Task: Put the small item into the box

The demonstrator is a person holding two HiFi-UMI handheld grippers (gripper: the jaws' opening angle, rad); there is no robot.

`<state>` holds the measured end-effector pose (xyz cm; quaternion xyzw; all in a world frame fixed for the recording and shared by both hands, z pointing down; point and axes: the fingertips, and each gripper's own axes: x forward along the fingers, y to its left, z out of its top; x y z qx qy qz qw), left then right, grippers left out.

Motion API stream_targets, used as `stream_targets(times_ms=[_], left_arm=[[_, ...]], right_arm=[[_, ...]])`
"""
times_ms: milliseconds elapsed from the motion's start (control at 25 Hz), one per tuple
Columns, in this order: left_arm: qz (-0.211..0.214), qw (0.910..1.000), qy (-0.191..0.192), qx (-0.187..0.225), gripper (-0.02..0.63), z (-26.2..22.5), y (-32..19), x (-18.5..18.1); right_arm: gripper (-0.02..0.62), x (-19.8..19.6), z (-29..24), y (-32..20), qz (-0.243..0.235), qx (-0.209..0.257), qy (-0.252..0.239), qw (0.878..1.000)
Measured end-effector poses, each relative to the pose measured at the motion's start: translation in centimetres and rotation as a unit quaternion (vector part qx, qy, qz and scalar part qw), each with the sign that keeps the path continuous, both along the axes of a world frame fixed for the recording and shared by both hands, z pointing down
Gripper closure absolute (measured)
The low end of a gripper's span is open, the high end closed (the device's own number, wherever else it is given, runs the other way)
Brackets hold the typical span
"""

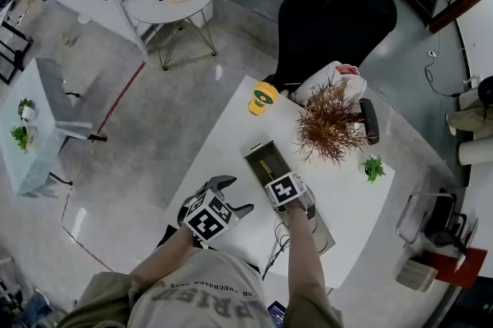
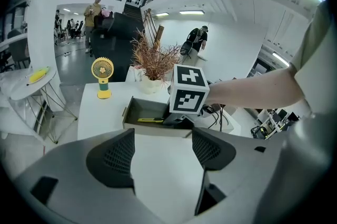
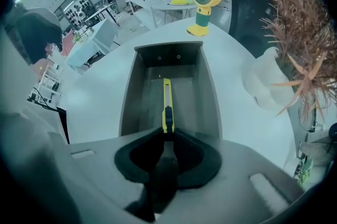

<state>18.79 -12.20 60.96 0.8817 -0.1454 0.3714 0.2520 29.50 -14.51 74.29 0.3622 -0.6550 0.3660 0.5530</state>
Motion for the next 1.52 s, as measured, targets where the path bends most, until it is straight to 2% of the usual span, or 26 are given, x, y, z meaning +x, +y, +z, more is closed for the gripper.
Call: stream_targets(times_ms=[120, 240, 280, 360, 520, 640, 720, 1000, 1160, 1320, 1400, 1520], left_arm=[[-0.001, 1.0000, -0.002, -0.002, 0.281, 0.1, 0.0, -0.2], [-0.003, 1.0000, -0.003, -0.004, 0.281, 0.2, -0.1, -0.4], [-0.003, 1.0000, -0.003, -0.005, 0.281, 0.3, -0.1, -0.4], [-0.004, 1.0000, -0.003, -0.005, 0.281, 0.4, -0.1, -0.5], [-0.006, 0.9999, -0.005, -0.007, 0.281, 0.6, -0.1, -0.7], [-0.005, 0.9999, -0.005, -0.007, 0.281, 0.7, -0.1, -0.7], [-0.005, 0.9999, -0.007, -0.007, 0.281, 0.7, -0.1, -0.7], [-0.005, 0.9999, -0.012, -0.008, 0.281, 0.6, -0.3, -1.1], [-0.004, 0.9999, -0.014, -0.008, 0.281, 0.7, -0.5, -1.1], [-0.003, 0.9999, -0.015, -0.008, 0.281, 0.8, -0.6, -1.0], [-0.001, 0.9999, -0.015, -0.008, 0.281, 0.8, -0.6, -1.0], [0.003, 0.9998, -0.016, -0.007, 0.281, 0.8, -0.7, -1.0]], right_arm=[[0.535, -1.2, 0.4, -0.4, -0.005, 0.003, -0.023, 1.000], [0.535, 0.6, 0.0, 0.3, -0.003, -0.020, 0.027, 0.999], [0.535, 0.7, 0.1, 0.4, -0.004, -0.024, 0.029, 0.999], [0.535, -0.1, 0.6, 0.2, -0.004, -0.019, 0.004, 1.000], [0.535, -0.2, 0.6, 0.1, -0.001, -0.022, -0.003, 1.000], [0.535, 2.0, -0.2, 0.4, -0.001, -0.035, 0.054, 0.998], [0.534, 2.4, -0.4, 0.5, -0.001, -0.037, 0.063, 0.997], [0.534, 1.7, -0.2, 0.5, -0.003, -0.036, 0.042, 0.998], [0.531, 2.3, -0.6, 0.6, -0.004, -0.041, 0.056, 0.998], [0.523, 1.6, -0.2, 0.4, -0.005, -0.031, 0.036, 0.999], [0.522, 2.0, -0.6, 0.5, 0.000, -0.030, 0.044, 0.999], [0.522, 1.1, -0.5, 0.4, 0.010, -0.017, 0.010, 1.000]])
